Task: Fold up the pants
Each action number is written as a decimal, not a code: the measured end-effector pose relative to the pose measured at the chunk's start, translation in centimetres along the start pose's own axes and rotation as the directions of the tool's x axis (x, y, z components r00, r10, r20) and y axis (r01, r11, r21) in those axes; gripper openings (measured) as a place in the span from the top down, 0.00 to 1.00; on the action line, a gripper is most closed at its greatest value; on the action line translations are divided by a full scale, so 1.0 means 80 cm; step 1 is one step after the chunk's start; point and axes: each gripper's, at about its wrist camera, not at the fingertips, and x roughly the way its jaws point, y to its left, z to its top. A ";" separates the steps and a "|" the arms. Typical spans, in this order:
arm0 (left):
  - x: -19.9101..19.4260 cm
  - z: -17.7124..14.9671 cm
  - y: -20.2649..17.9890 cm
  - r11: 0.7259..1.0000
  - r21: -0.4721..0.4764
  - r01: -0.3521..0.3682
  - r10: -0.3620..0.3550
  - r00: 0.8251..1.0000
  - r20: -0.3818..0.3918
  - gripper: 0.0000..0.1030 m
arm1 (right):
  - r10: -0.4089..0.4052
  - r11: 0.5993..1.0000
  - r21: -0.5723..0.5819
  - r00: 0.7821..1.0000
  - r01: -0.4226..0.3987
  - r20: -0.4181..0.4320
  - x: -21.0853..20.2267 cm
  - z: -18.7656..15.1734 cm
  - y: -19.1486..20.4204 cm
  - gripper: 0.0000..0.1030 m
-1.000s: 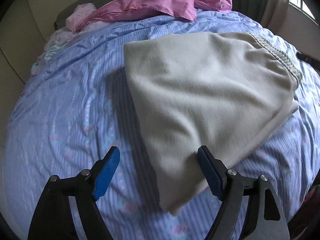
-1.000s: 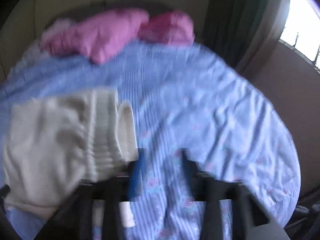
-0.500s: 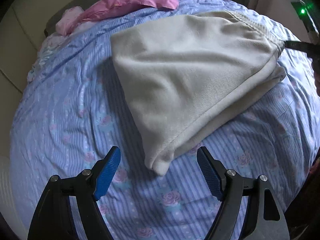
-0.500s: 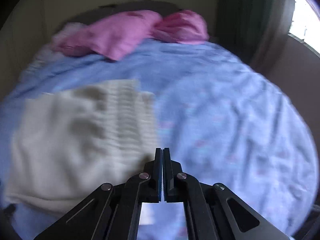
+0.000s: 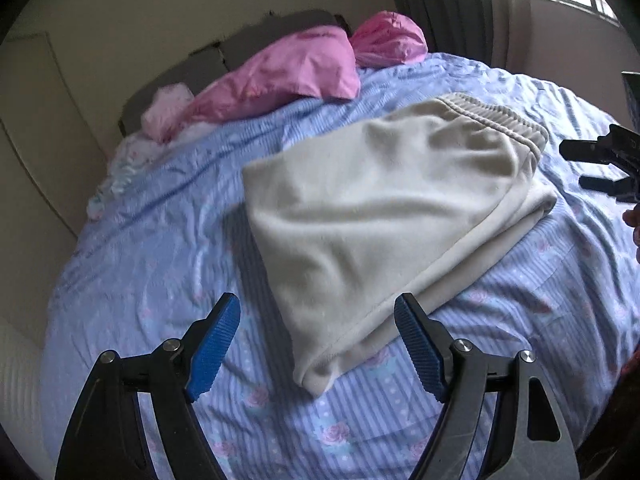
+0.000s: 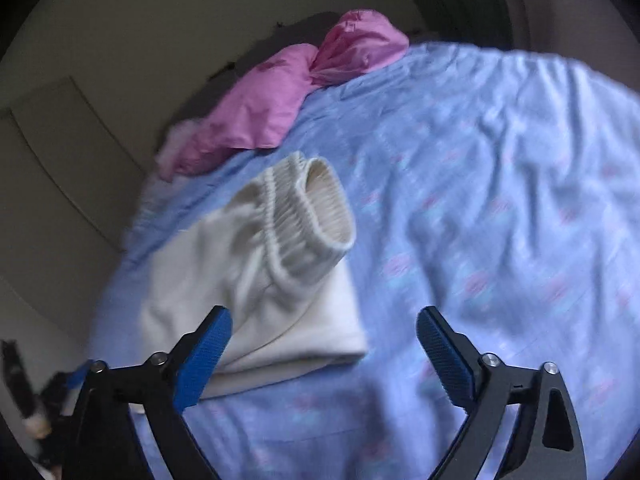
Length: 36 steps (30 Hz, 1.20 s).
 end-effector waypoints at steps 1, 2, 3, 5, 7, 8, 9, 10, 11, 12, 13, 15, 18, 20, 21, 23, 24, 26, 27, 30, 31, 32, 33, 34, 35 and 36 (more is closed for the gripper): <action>-0.001 0.000 -0.003 1.000 0.012 -0.012 0.012 1.000 0.007 0.23 | 0.040 0.999 0.036 0.999 -0.039 -0.022 0.007 -0.003 -0.007 0.00; -0.003 0.001 -0.007 0.999 0.027 -0.022 0.022 1.000 0.018 0.23 | 0.087 0.994 0.075 0.995 -0.083 -0.047 0.014 -0.005 -0.013 0.00; -0.005 0.001 -0.012 0.999 0.042 -0.032 0.031 0.999 0.029 0.23 | 0.142 0.985 0.113 0.987 -0.133 -0.076 0.025 -0.008 -0.019 0.00; -0.007 0.002 -0.018 0.997 0.061 -0.046 0.043 0.998 0.046 0.23 | 0.212 0.968 0.160 0.972 -0.194 -0.101 0.035 -0.014 -0.025 0.00; -0.009 0.003 -0.022 0.996 0.072 -0.055 0.051 0.997 0.057 0.23 | 0.270 0.943 0.233 0.955 -0.238 -0.118 0.046 -0.020 -0.032 0.00; -0.009 0.004 -0.023 0.996 0.072 -0.056 0.052 0.997 0.061 0.23 | 0.286 0.936 0.250 0.951 -0.250 -0.119 0.049 -0.022 -0.035 0.00; -0.009 0.005 -0.022 0.996 0.068 -0.053 0.049 0.997 0.061 0.23 | 0.289 0.933 0.259 0.950 -0.251 -0.121 0.052 -0.024 -0.035 0.00; -0.009 0.005 -0.022 0.996 0.064 -0.056 0.052 0.997 0.061 0.23 | 0.275 0.935 0.268 0.953 -0.234 -0.129 0.056 -0.026 -0.036 0.00; -0.008 0.006 -0.022 0.997 0.057 -0.060 0.056 0.996 0.062 0.23 | 0.277 0.933 0.274 0.952 -0.233 -0.131 0.059 -0.029 -0.037 0.00; -0.008 0.007 -0.019 0.997 0.046 -0.062 0.059 0.996 0.063 0.23 | 0.279 0.930 0.285 0.951 -0.232 -0.136 0.064 -0.030 -0.037 0.00; -0.008 0.008 -0.017 0.997 0.034 -0.064 0.062 0.996 0.064 0.23 | 0.281 0.928 0.291 0.949 -0.231 -0.142 0.069 -0.031 -0.038 0.00; -0.008 0.010 -0.010 0.997 0.005 -0.074 0.073 0.995 0.063 0.23 | 0.298 0.923 0.295 0.943 -0.245 -0.147 0.079 -0.029 -0.033 0.00; -0.005 0.011 0.000 0.995 -0.035 -0.095 0.097 0.994 0.052 0.23 | 0.304 0.918 0.305 0.942 -0.252 -0.139 0.089 -0.023 -0.026 0.00; -0.003 0.010 0.002 0.994 -0.042 -0.099 0.101 0.994 0.048 0.23 | 0.290 0.921 0.310 0.946 -0.234 -0.148 0.091 -0.019 -0.024 0.00; -0.002 0.009 0.002 0.994 -0.043 -0.103 0.105 0.993 0.046 0.23 | 0.292 0.921 0.307 0.946 -0.238 -0.144 0.092 -0.016 -0.022 0.00; -0.001 0.010 0.001 0.992 -0.044 -0.116 0.118 0.992 0.050 0.23 | 0.297 0.924 0.291 0.946 -0.250 -0.132 0.091 -0.004 -0.016 0.00; -0.001 0.011 0.001 0.990 -0.047 -0.132 0.135 0.989 0.053 0.23 | 0.300 0.924 0.282 0.946 -0.258 -0.120 0.086 -0.002 -0.015 0.00; -0.001 0.013 0.003 0.985 -0.061 -0.161 0.165 0.985 0.059 0.23 | 0.290 0.928 0.274 0.952 -0.253 -0.102 0.086 0.007 -0.012 0.00; -0.001 0.013 0.004 0.983 -0.071 -0.172 0.176 0.983 0.059 0.23 | 0.266 0.935 0.266 0.960 -0.234 -0.092 0.088 0.012 -0.011 0.00; 0.003 0.016 0.022 0.974 -0.125 -0.187 0.194 0.980 0.043 0.23 | 0.204 0.956 0.239 0.971 -0.171 -0.122 0.108 0.020 -0.005 0.00; 0.006 0.017 0.031 0.970 -0.148 -0.192 0.199 0.980 0.030 0.23 | 0.182 0.965 0.217 0.972 -0.148 -0.148 0.117 0.021 -0.001 0.00; 0.010 0.019 0.039 0.968 -0.169 -0.187 0.193 0.981 0.017 0.23 | 0.167 0.970 0.203 0.972 -0.132 -0.163 0.124 0.020 0.002 0.00; 0.016 0.022 0.051 0.965 -0.198 -0.173 0.177 0.984 0.005 0.23 | 0.152 0.974 0.194 0.970 -0.114 -0.191 0.132 0.018 0.005 0.00; 0.022 0.024 0.061 0.960 -0.230 -0.159 0.161 0.987 -0.009 0.23 | 0.134 0.979 0.182 0.967 -0.095 -0.216 0.135 0.016 0.006 0.00; 0.032 0.027 0.076 0.954 -0.268 -0.132 0.129 0.991 -0.029 0.23 | 0.105 0.985 0.156 0.968 -0.071 -0.227 0.138 0.014 0.010 0.00; 0.042 0.030 0.088 0.947 -0.302 -0.111 0.101 0.994 -0.046 0.23 | 0.082 0.989 0.138 0.969 -0.051 -0.234 0.142 0.014 0.014 0.00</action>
